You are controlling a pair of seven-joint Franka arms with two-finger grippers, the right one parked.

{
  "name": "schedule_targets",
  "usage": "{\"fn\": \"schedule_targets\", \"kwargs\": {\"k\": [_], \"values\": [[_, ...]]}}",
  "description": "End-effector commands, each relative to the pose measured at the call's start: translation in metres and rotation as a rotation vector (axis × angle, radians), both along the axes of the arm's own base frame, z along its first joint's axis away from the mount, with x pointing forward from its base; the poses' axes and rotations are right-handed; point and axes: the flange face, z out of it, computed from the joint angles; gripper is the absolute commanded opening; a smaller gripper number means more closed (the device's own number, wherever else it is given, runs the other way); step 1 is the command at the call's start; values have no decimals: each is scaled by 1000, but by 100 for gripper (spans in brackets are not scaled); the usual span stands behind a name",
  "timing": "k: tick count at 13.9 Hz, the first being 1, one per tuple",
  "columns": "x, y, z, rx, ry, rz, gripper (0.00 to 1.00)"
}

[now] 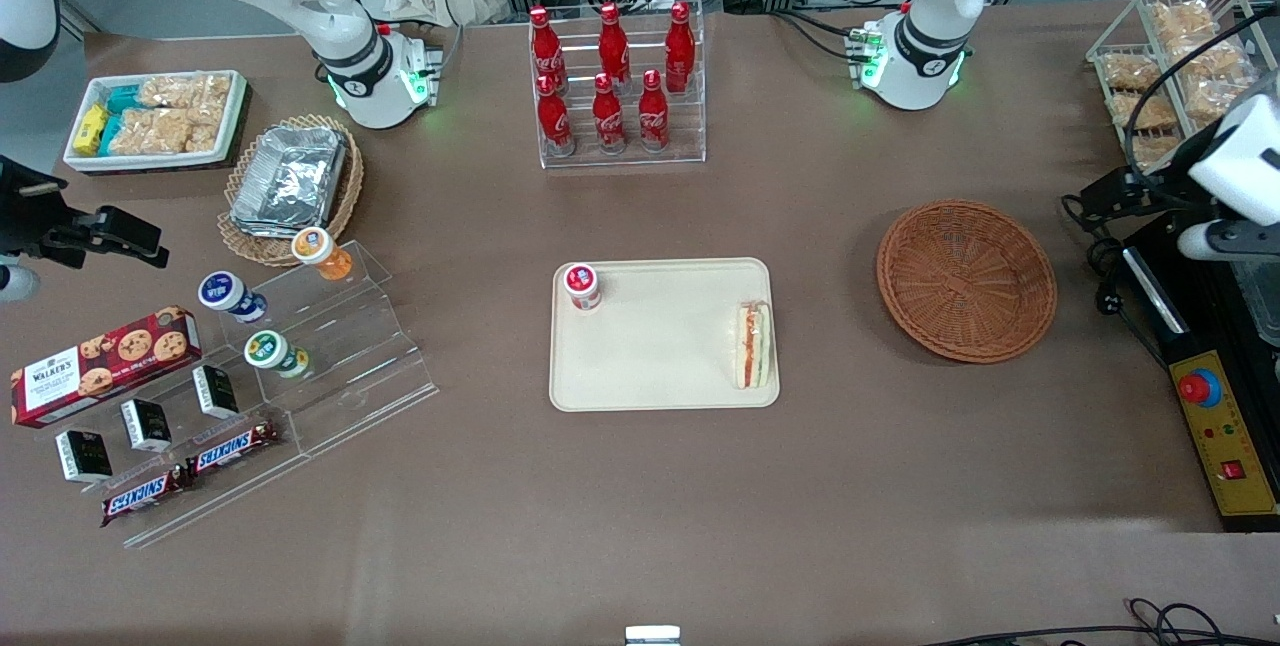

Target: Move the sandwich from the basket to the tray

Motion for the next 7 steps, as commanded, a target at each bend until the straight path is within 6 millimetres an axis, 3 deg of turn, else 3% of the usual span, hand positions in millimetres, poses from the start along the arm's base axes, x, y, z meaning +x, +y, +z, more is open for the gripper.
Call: {"fn": "schedule_targets", "kwargs": {"k": [1, 7], "values": [[-3, -1, 8, -14, -11, -16, 100], [-2, -2, 7, -13, -8, -14, 100]]}}
